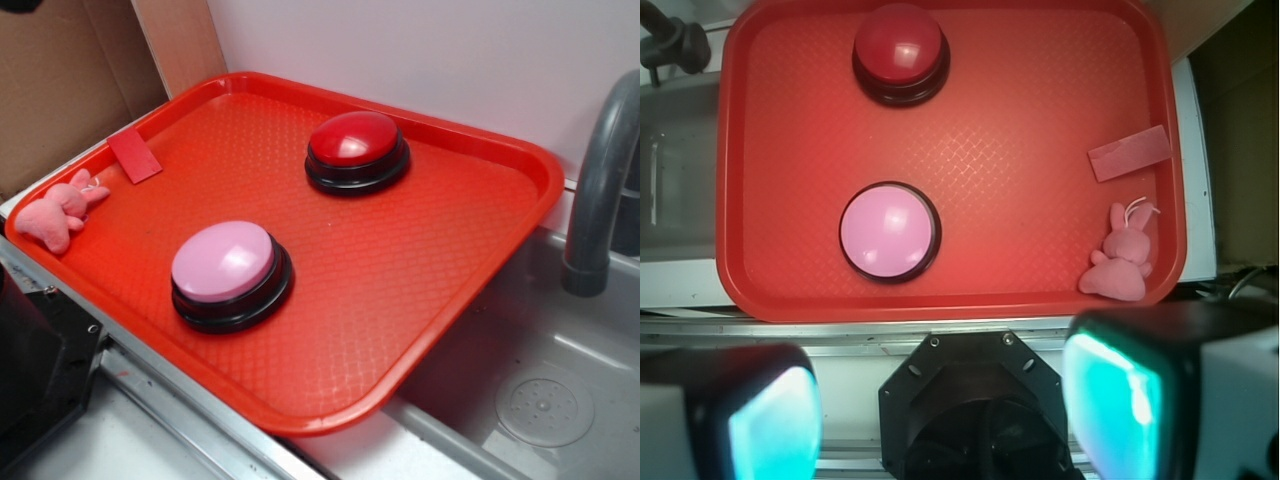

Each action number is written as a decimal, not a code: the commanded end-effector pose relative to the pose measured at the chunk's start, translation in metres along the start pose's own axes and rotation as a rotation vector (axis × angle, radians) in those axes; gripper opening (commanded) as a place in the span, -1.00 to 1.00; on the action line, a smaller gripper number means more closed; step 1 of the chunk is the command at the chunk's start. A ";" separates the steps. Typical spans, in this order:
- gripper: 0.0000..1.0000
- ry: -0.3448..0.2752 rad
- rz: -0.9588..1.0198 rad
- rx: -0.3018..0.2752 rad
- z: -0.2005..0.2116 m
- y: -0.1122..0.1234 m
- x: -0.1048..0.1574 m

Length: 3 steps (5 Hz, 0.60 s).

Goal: Push the pink button.

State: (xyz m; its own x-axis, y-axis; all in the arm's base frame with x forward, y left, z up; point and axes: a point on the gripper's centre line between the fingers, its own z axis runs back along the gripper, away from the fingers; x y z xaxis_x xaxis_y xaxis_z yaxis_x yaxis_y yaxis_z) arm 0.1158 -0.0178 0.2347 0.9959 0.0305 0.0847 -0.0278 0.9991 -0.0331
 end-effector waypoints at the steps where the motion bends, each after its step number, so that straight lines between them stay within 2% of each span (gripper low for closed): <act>1: 1.00 0.000 0.000 0.000 0.000 0.000 0.000; 2: 1.00 0.066 -0.215 0.093 -0.025 -0.007 0.034; 3: 1.00 0.066 -0.450 0.084 -0.061 -0.033 0.055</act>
State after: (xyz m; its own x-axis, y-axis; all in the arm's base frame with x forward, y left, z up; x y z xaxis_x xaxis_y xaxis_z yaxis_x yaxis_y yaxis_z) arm 0.1752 -0.0457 0.1729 0.9218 -0.3871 -0.0223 0.3876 0.9189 0.0733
